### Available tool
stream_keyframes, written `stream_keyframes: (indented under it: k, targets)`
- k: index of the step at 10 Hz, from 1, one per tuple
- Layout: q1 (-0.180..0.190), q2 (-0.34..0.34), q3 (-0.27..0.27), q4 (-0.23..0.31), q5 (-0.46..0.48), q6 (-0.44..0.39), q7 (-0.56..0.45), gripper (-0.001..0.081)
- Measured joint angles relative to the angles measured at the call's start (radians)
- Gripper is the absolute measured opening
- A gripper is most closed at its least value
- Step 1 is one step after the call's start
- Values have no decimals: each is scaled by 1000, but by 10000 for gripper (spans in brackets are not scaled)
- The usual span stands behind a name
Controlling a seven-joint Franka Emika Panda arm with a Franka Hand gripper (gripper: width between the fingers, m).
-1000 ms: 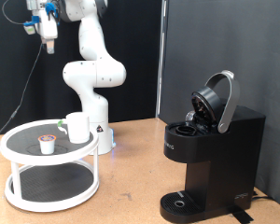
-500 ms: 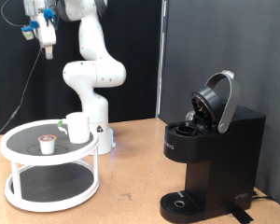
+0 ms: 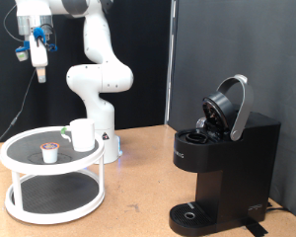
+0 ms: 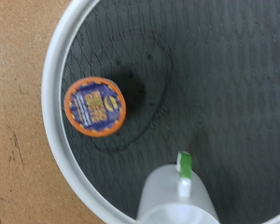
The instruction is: Make a cup of coffee with the keurig machine
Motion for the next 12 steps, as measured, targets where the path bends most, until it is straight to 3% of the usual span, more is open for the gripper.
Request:
stream_keyframes:
  k: [6, 12]
  targets:
    - [24, 193, -9, 3, 75, 164, 0, 734]
    - [47, 269, -6, -15, 86, 238, -5, 734]
